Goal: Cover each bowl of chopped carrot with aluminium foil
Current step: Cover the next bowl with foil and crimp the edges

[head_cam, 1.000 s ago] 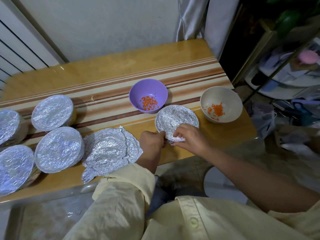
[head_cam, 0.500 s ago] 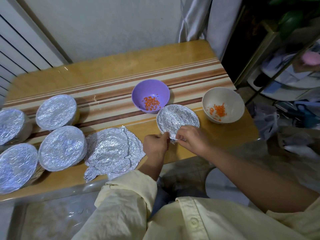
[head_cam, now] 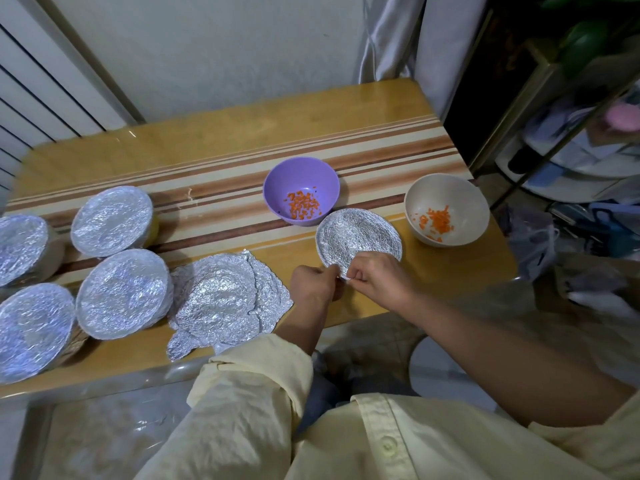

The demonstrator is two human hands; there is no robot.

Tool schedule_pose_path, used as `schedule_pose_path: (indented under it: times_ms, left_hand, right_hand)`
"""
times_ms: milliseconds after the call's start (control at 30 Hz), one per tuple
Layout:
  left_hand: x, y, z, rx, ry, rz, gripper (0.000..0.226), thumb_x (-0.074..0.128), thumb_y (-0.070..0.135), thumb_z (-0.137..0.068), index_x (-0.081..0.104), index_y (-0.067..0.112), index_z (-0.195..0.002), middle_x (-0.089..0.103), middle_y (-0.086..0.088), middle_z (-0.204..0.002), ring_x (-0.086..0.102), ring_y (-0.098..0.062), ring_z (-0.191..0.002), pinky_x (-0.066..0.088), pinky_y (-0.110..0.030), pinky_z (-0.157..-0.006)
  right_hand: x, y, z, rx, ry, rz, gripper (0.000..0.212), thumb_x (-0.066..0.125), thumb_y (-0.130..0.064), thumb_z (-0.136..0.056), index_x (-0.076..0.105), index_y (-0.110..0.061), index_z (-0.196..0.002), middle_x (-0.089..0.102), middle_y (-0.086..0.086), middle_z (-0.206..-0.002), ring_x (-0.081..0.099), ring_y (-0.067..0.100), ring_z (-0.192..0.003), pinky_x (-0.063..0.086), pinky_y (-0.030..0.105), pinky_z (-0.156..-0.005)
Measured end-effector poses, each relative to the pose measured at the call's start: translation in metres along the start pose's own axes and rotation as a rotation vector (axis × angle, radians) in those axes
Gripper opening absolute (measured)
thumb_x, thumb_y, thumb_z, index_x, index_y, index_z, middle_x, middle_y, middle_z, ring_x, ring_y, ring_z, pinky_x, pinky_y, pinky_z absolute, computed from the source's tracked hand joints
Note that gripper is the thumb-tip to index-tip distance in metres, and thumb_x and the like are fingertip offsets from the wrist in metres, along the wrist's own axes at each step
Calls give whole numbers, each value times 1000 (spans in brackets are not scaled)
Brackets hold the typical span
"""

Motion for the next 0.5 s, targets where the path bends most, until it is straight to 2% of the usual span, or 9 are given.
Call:
schedule_pose_path:
  times_ms: [67,100,200,233,300,333,367,500]
  left_hand:
    - [0,-4,-10,14,10,-4,38,71,53,-48,70,14,-46,72,-16,-65,73,-36,-69,61,-51,-75]
    - [0,-2,-9,8,8,-24,43,71,51,-50,68,8,-47,72,-18,-67,73,-38,-70,61,-52,-76]
    - [5,0,-8,-10,-35,-82,24,69,24,-73,61,4,-61,70,-19,-76,72,-32,-75,61,-49,-80]
    - [4,1,-9,1,-31,-98,23,68,20,-72,61,1,-62,70,-21,-74,72,-32,-72,61,-51,-79]
    - [5,-1,-20,29,-16,-110,26,66,24,-60,65,-2,-57,71,-24,-69,72,-35,-67,61,-52,-73]
    - [8,-8,-31,27,-24,-120,26,66,25,-59,65,-1,-56,71,-24,-69,71,-35,-66,61,-48,-72]
    - [5,-3,-25,19,-13,-154,26,66,25,-62,64,0,-57,71,-22,-69,71,-33,-65,61,-45,-71]
    - [4,-1,-27,-5,-50,-162,24,66,22,-69,64,-2,-70,72,-20,-74,74,-36,-76,62,-51,-75]
  right_hand:
    - [-1,1,0,6,1,-1,16,79,-4,-68,65,-11,-69,59,2,-68,58,22,-63,41,29,-56]
    - [-1,1,0,10,0,-3,15,78,-3,-68,65,-11,-69,60,2,-69,59,23,-63,42,29,-56]
    - [3,-1,-1,5,-24,13,13,76,-1,-68,67,-10,-70,62,3,-71,61,23,-66,43,29,-58]
    - [5,-2,-1,4,-34,19,11,75,-1,-69,68,-9,-71,63,4,-72,61,23,-67,44,29,-59]
    - [6,-2,-1,6,-33,25,10,74,-1,-69,68,-9,-71,64,4,-73,62,25,-67,45,31,-59]
    - [6,-1,-1,10,-28,26,10,74,-1,-69,68,-9,-71,64,5,-73,62,26,-67,45,32,-58]
    - [6,-2,-2,13,-24,27,11,75,-1,-69,68,-9,-70,64,4,-72,62,26,-68,43,31,-58]
    - [6,-5,-3,-1,-59,25,13,80,-7,-69,68,-9,-76,63,4,-76,61,24,-73,44,31,-61]
Point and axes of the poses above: each hand's wrist, its own z-axis away from the middle knuckle, its own x-axis out of the palm, y = z × x, the point moved 10 cm from there along -z, towards the middle knuckle
